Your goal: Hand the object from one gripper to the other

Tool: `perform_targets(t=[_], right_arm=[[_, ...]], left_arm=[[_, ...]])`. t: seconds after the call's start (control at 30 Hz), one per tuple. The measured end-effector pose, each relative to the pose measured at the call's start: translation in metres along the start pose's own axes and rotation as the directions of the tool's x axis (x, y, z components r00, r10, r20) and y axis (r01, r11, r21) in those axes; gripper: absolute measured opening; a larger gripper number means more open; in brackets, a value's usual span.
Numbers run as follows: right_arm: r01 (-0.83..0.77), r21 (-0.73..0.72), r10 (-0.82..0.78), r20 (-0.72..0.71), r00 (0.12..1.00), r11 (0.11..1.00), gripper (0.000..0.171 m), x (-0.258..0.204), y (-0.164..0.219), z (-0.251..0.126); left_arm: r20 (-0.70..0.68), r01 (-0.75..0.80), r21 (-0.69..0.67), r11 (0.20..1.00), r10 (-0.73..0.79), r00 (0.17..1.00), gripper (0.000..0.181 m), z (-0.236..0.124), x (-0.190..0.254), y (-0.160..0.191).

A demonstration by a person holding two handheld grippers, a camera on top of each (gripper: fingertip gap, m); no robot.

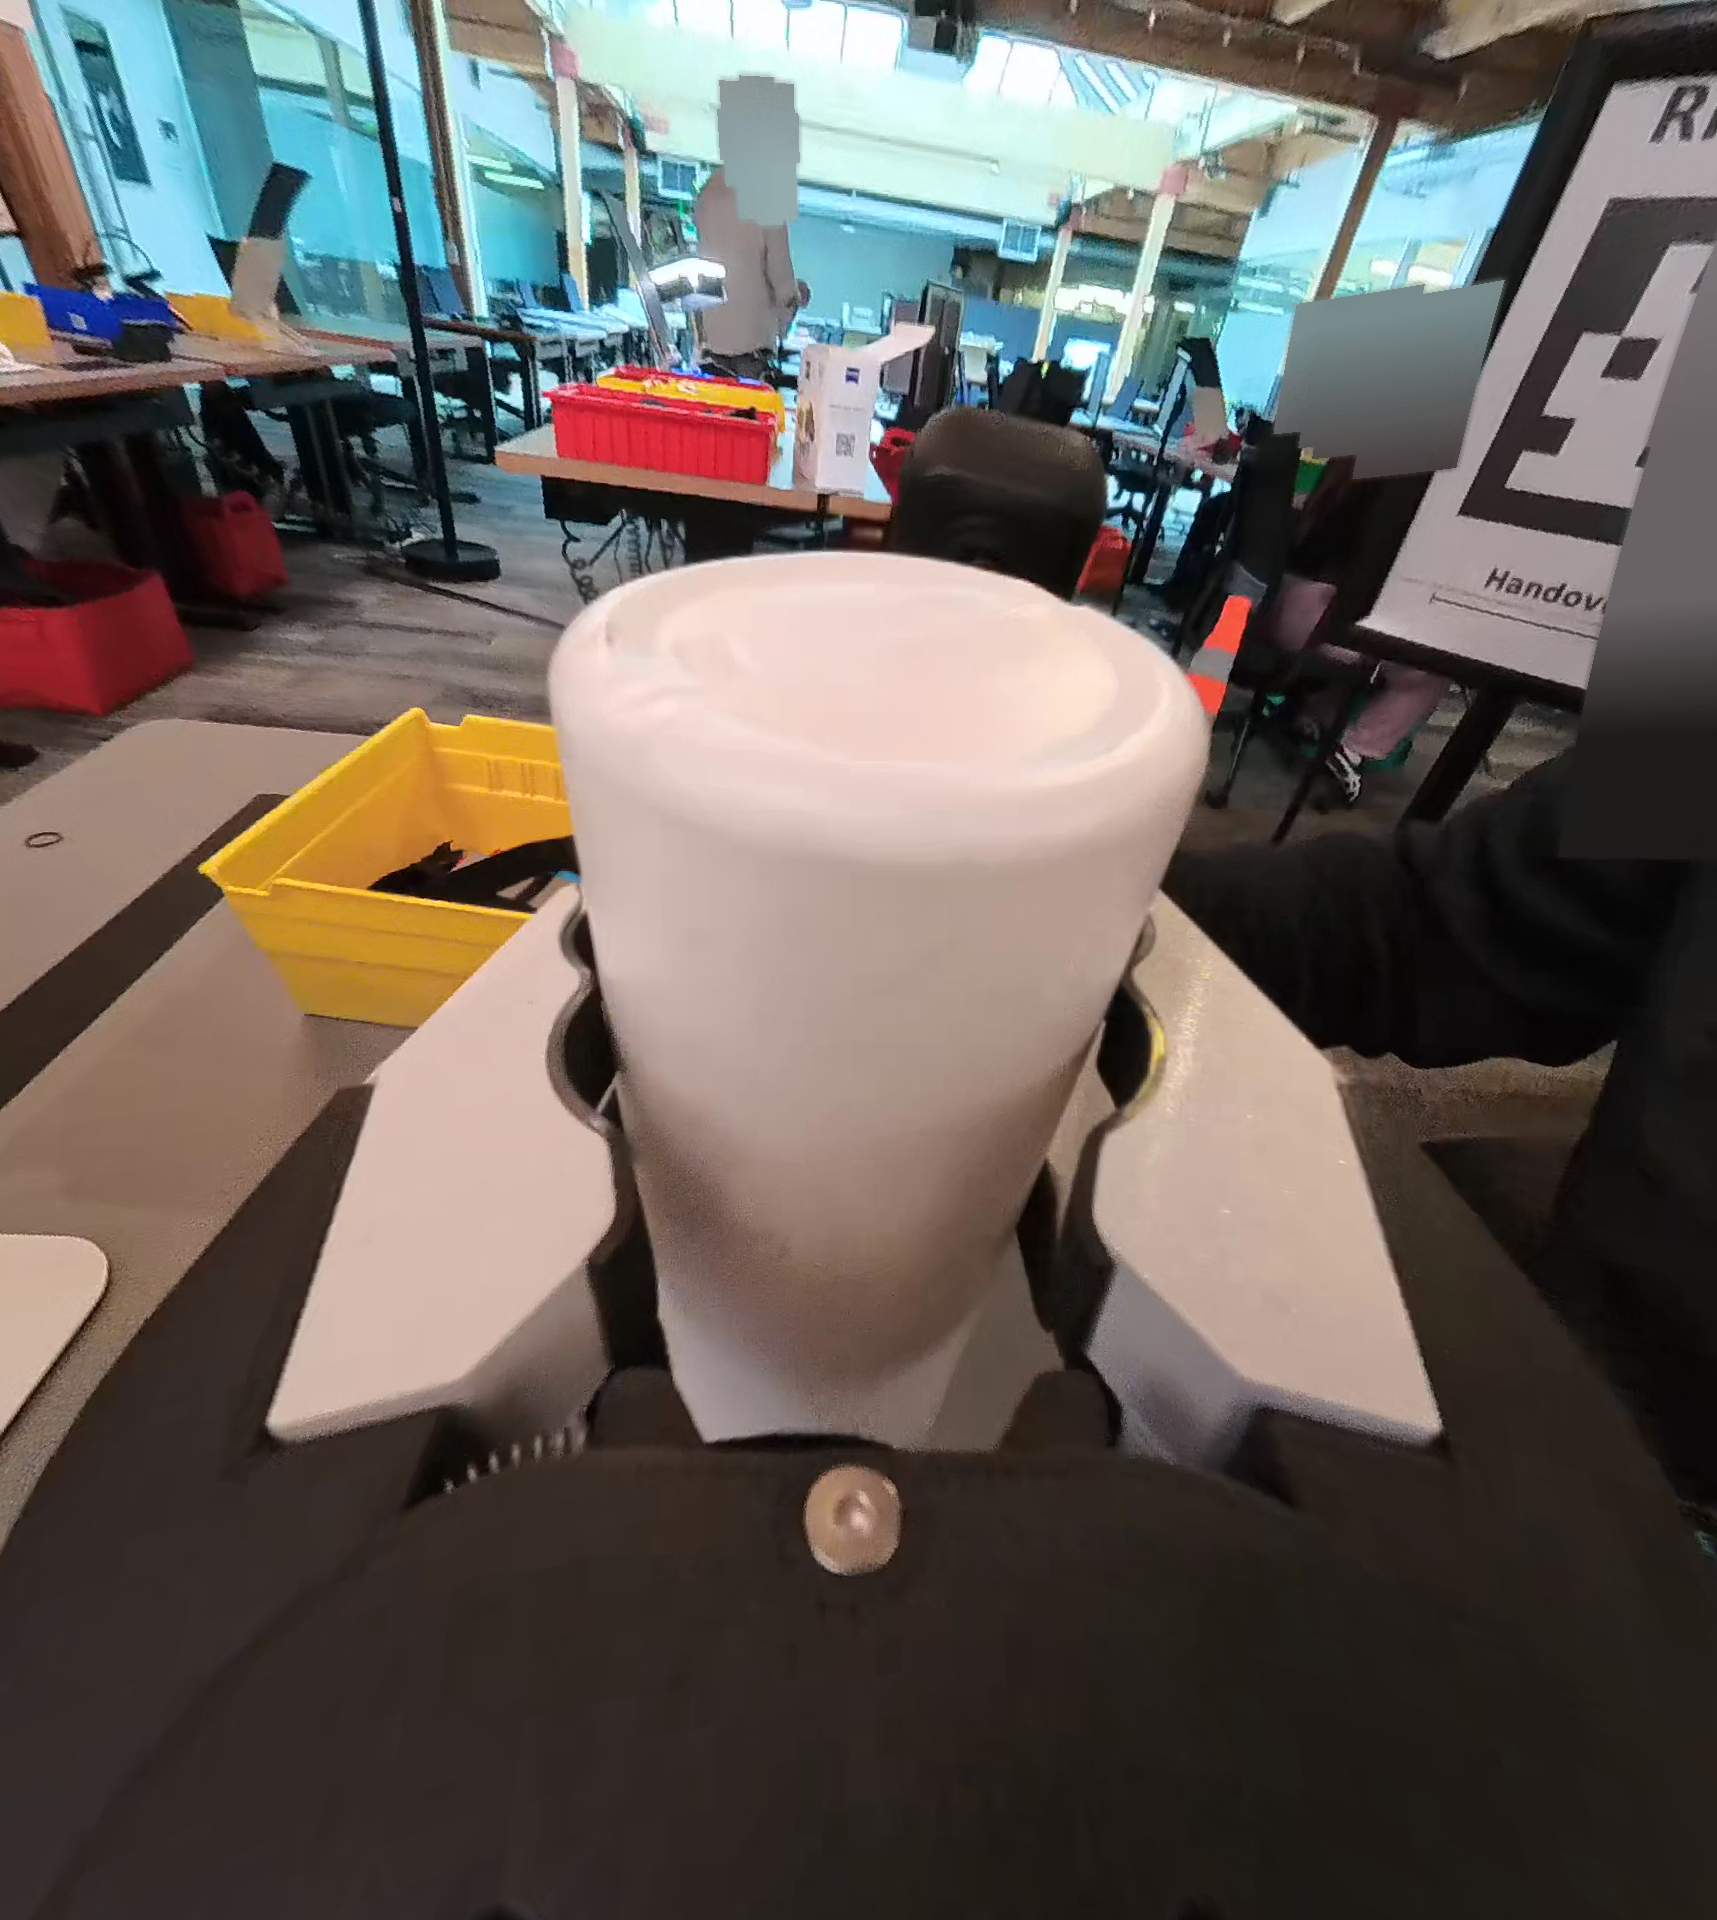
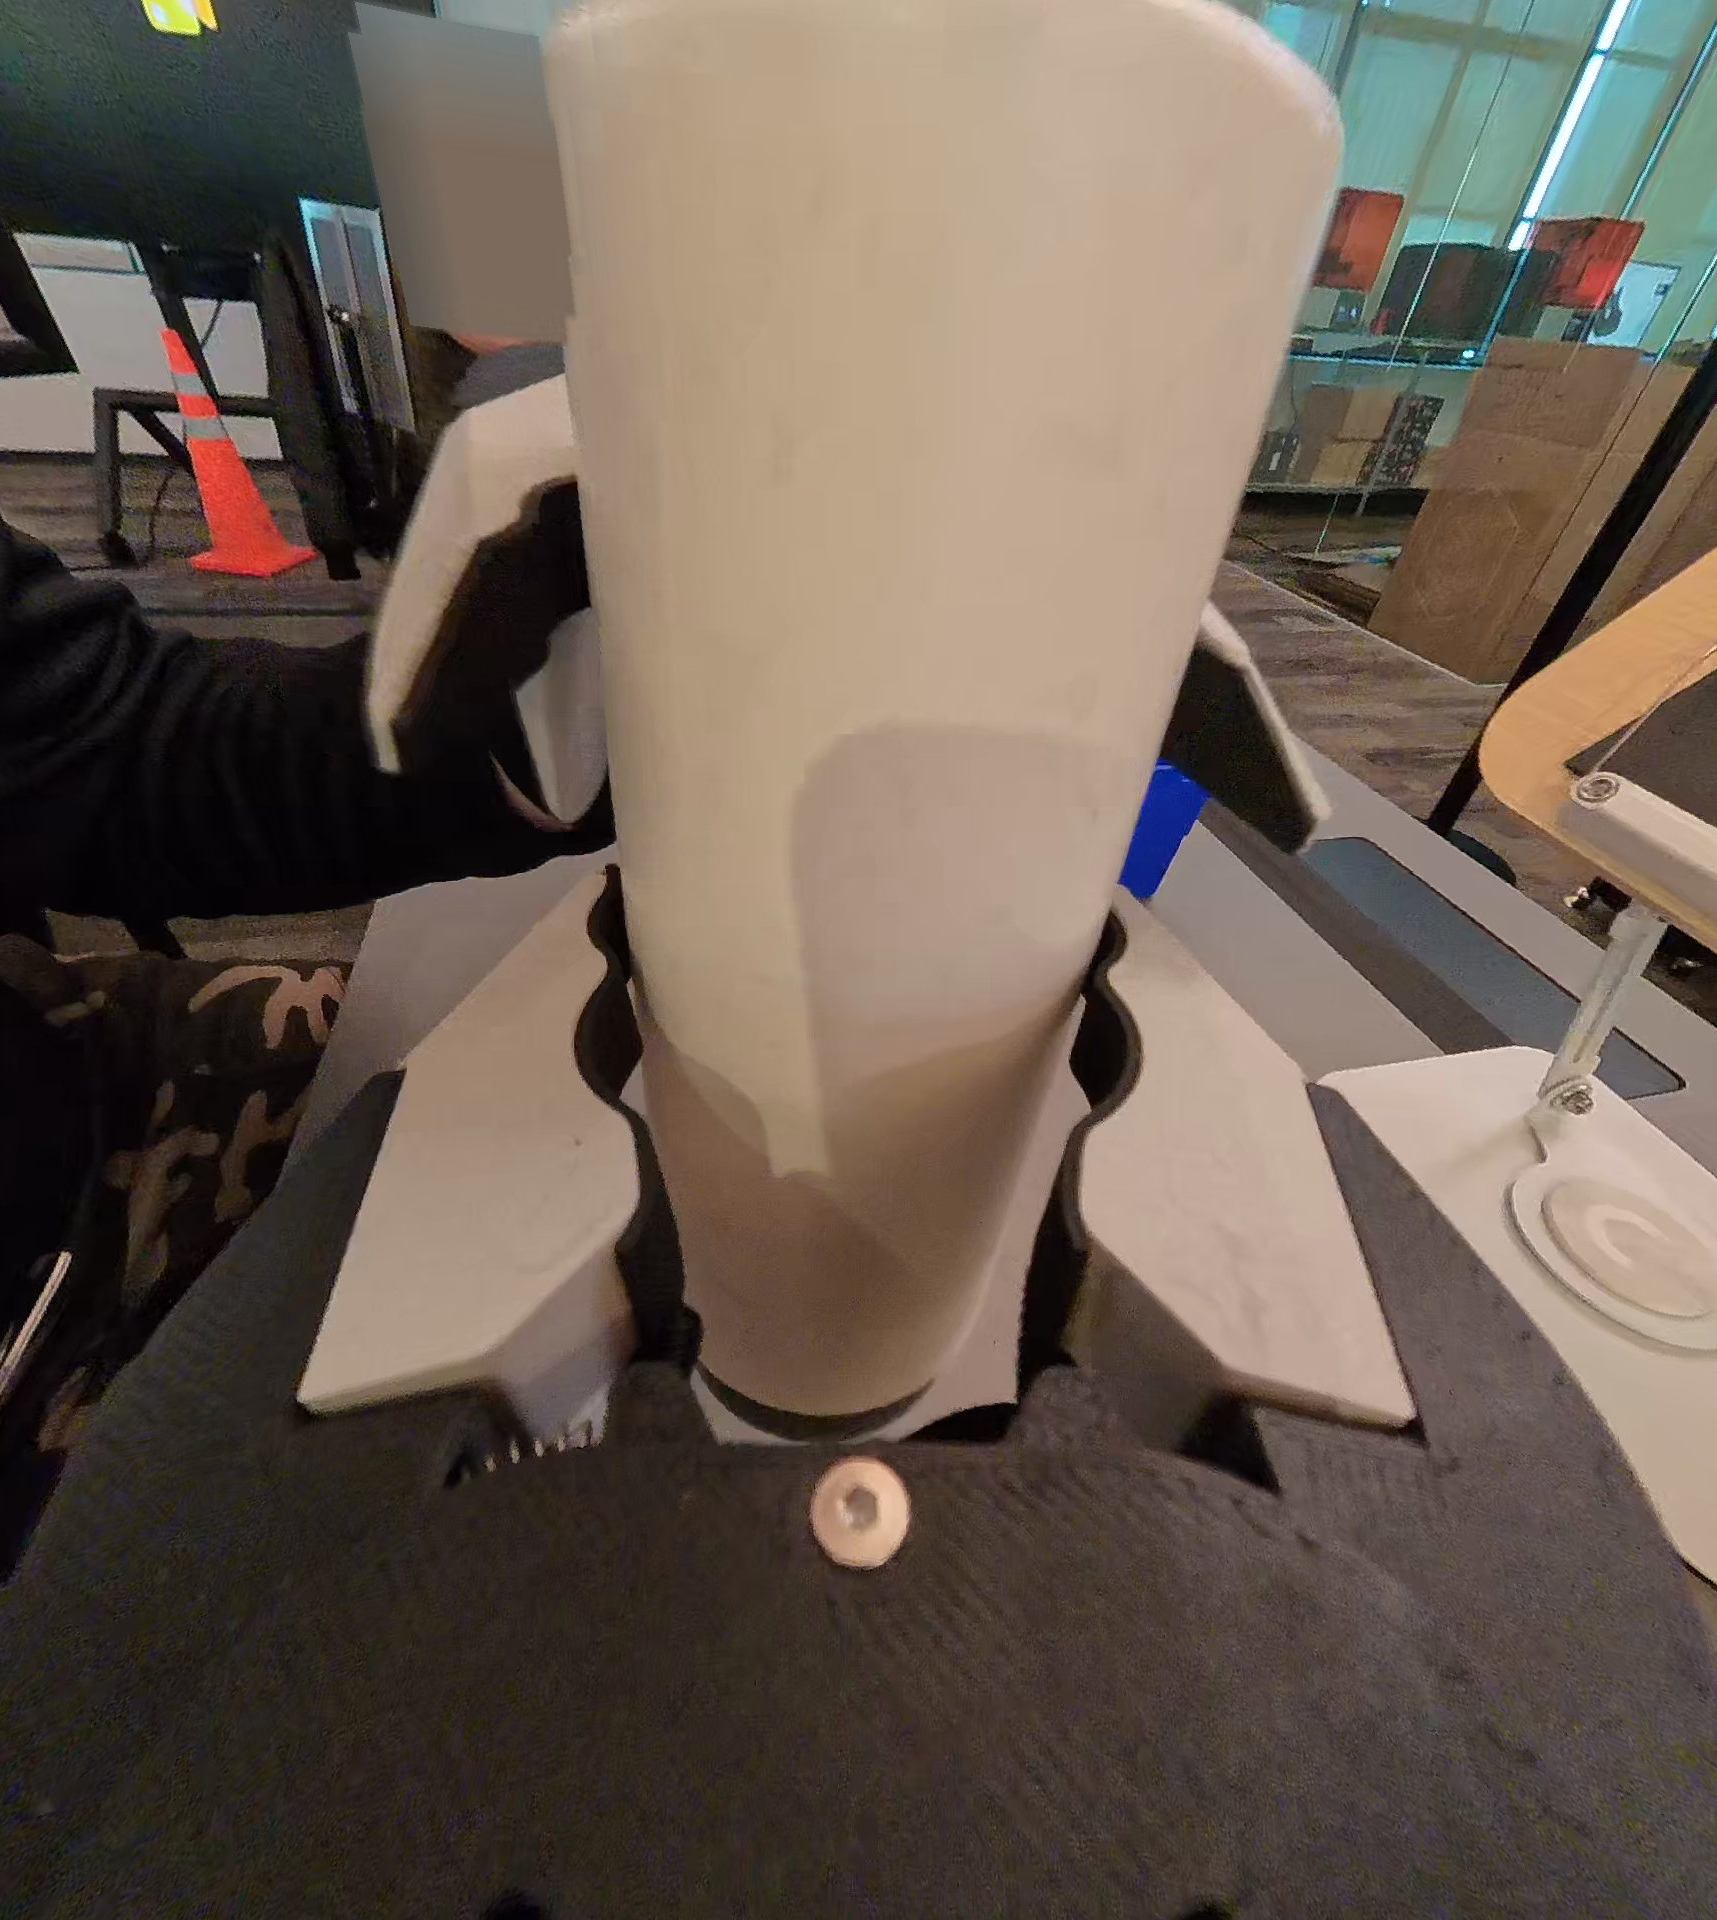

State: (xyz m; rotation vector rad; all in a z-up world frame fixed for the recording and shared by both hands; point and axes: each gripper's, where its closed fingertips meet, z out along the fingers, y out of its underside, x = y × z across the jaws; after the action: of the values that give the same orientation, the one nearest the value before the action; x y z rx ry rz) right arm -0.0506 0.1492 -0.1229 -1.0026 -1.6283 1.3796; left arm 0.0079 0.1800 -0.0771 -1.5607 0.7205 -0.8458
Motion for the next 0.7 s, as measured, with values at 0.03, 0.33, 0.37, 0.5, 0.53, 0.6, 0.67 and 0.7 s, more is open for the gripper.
perform_targets(t=[0.03,0.33,0.37,0.5,0.53,0.6,0.67,0.7], right_arm=[[-0.012,0.004,0.012,0.000,1.000,1.000,0.084,0.000,0.000,0.000],[0.009,0.004,-0.009,-0.037,0.999,1.000,0.097,-0.002,0.002,-0.011],[0.020,0.009,-0.019,-0.042,0.999,1.000,0.097,-0.001,0.000,-0.018],[0.044,0.099,-0.036,-0.081,0.996,0.994,0.097,0.007,-0.032,-0.051],[0.051,0.124,-0.041,-0.079,0.996,0.991,0.098,0.007,-0.043,-0.057],[0.074,0.142,-0.065,-0.066,0.996,0.987,0.098,0.005,-0.061,-0.061],[0.098,0.123,-0.094,-0.037,0.995,0.988,0.095,0.000,-0.070,-0.056],[0.103,0.106,-0.101,-0.027,0.995,0.989,0.094,0.000,-0.071,-0.051]], left_arm=[[-0.001,0.014,0.009,1.000,-0.014,1.000,0.094,0.000,-0.001,0.000],[-0.001,0.005,-0.019,1.000,-0.005,1.000,0.092,-0.001,-0.003,-0.001],[0.015,-0.010,-0.025,1.000,0.010,1.000,0.092,-0.002,-0.006,-0.001],[0.005,-0.049,-0.064,0.997,0.049,0.999,0.092,0.000,-0.005,0.005],[0.002,-0.059,-0.080,0.995,0.060,0.998,0.092,0.002,-0.004,0.007],[-0.008,-0.077,-0.104,0.992,0.077,0.997,0.092,0.008,-0.002,0.013],[-0.013,-0.092,-0.127,0.988,0.091,0.996,0.092,0.013,-0.001,0.017],[-0.023,-0.099,-0.134,0.986,0.097,0.995,0.092,0.016,0.001,0.019]])
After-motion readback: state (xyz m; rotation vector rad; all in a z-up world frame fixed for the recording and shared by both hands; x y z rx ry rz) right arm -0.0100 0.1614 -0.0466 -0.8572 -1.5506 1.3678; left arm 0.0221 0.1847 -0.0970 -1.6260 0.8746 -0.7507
